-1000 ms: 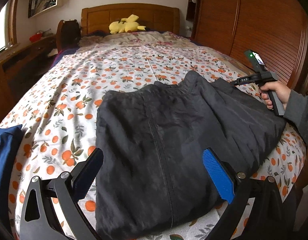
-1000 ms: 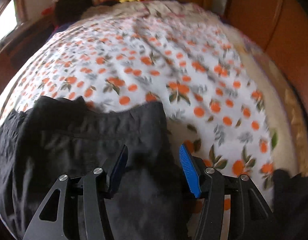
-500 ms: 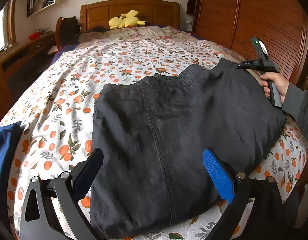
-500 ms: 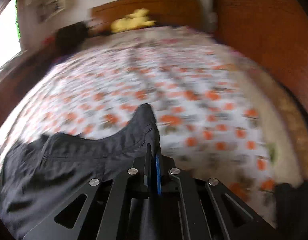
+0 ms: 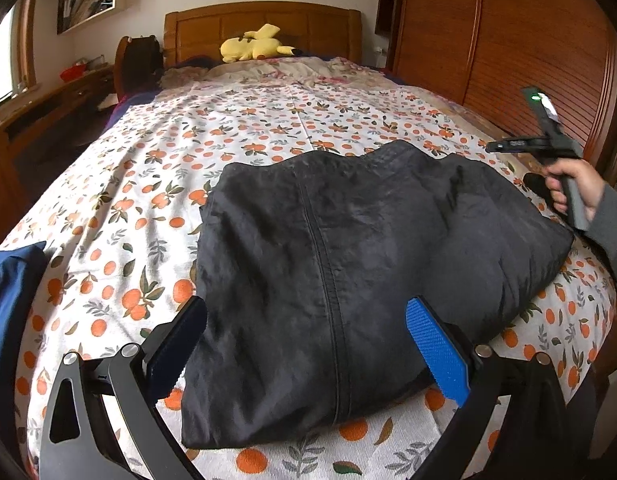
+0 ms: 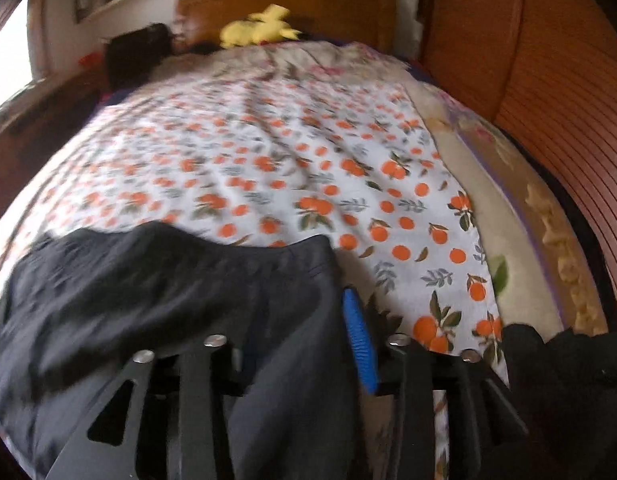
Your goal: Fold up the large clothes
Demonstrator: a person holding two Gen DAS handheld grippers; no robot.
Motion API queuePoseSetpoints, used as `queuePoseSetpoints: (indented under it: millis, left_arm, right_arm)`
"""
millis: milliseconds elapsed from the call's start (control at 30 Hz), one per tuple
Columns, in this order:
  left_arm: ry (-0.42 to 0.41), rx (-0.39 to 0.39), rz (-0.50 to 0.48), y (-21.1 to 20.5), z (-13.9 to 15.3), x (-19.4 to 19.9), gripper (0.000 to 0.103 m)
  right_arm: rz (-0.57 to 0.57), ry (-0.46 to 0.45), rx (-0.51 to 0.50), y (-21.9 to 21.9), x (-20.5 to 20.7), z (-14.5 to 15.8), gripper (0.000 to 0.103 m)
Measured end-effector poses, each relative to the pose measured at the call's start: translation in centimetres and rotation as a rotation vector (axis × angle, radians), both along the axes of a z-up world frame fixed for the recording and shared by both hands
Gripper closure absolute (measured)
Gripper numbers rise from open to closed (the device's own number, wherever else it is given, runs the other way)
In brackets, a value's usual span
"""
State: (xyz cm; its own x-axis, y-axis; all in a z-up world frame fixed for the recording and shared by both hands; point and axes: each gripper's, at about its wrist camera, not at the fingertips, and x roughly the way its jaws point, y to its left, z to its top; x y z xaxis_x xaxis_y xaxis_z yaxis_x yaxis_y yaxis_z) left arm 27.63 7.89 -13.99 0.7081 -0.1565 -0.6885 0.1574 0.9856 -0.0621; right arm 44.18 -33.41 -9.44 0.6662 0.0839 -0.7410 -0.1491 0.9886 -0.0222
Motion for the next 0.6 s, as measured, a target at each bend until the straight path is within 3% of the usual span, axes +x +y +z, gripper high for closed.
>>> queuePoseSetpoints:
  millis: [300, 600]
  left_arm:
    - [0.001, -0.015, 0.041, 1.4, -0.2, -1.7, 0.003]
    - [-0.010, -0.010, 0.076, 2.8, -0.2, -3.1, 0.003]
  right_arm:
    - [0.207, 0.006, 0.024, 5.4, -10.0, 0.0, 0.060]
    - [0.362, 0.016, 0.038, 13.9, -14.3, -1.8, 0.060]
